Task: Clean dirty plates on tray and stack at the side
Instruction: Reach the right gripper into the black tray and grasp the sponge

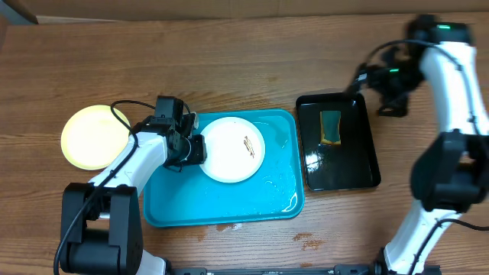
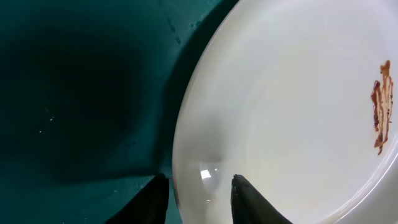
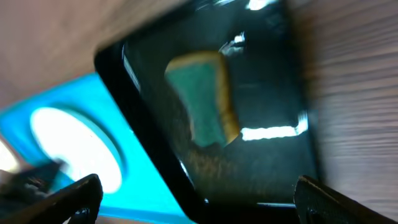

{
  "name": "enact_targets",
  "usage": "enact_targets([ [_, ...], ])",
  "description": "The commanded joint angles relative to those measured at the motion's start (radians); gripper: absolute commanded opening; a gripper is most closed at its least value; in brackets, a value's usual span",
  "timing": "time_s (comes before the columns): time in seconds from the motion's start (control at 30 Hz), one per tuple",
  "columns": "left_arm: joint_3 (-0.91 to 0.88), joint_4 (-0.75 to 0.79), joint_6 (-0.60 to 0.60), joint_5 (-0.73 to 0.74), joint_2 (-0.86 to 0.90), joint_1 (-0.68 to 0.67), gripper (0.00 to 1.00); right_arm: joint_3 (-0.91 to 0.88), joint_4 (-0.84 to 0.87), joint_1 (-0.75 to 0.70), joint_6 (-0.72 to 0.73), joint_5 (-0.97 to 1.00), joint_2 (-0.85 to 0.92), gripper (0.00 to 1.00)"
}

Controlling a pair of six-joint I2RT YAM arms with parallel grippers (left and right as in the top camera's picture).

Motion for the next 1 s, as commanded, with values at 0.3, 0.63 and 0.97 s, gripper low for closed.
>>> enact_targets([
  [0.3,0.021,0.01,-0.014,0.015,0.014,-0.008,0.38,0.013,0.052,0.196,-0.016,0.271,-0.005,1.0],
  [0.63,0.021,0.016,-0.026,0.015,0.014,-0.008,0.35,-0.135,0.079,0.207,-0.005,0.208,-0.005,0.54],
  [0.97,0.021,0.016,-0.067,0.016,0.014,-0.008,0.35,-0.388,0.34,0.207,0.017,0.209,-0.005,0.59],
])
